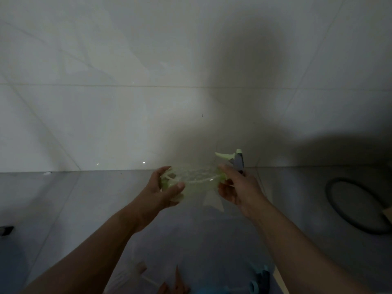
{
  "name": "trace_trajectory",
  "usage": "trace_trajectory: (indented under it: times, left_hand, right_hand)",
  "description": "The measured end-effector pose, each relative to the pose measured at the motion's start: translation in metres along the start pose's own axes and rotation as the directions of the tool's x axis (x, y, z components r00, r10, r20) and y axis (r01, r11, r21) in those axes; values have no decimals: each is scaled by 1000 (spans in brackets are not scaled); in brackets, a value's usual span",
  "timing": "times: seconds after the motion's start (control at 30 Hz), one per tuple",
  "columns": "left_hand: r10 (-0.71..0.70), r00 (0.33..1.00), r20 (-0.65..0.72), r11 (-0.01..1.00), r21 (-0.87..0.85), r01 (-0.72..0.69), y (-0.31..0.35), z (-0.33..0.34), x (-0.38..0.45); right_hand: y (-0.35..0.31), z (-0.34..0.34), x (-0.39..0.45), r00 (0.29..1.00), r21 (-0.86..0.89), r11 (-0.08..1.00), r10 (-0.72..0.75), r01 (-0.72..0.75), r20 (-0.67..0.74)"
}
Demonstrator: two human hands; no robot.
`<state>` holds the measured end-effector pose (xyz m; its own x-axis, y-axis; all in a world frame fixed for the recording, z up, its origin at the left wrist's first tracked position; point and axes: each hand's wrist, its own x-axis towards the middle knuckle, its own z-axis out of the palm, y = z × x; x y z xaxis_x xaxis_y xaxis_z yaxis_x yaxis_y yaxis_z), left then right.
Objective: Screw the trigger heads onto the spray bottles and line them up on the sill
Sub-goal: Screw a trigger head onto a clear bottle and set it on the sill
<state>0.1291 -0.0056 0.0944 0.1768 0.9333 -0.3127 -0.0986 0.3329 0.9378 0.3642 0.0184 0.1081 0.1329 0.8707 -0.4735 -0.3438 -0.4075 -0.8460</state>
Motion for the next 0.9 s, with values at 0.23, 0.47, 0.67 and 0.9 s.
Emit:
trace_trajectory:
  times: [0.23,0.47,0.67,0.9]
  left_hand:
    - [47,999,-19,997,-63,-48,-3,0,0]
    - [93,996,-16,994,-60,-94,-3,9,-4]
    - [158,986,-57,986,-52,-161,4,13,-7]
    - [392,918,-54,907,188,-377,1,17,-12]
  right_hand:
    - [-3,0,4,994,18,1000,9,-11,107]
    - [2,7,1,997,61,998,-2,7,-77]
    - [-1,10,-2,991,192,980,-67,43,116]
    - [4,17,-3,999,356,933,46,-45,6]
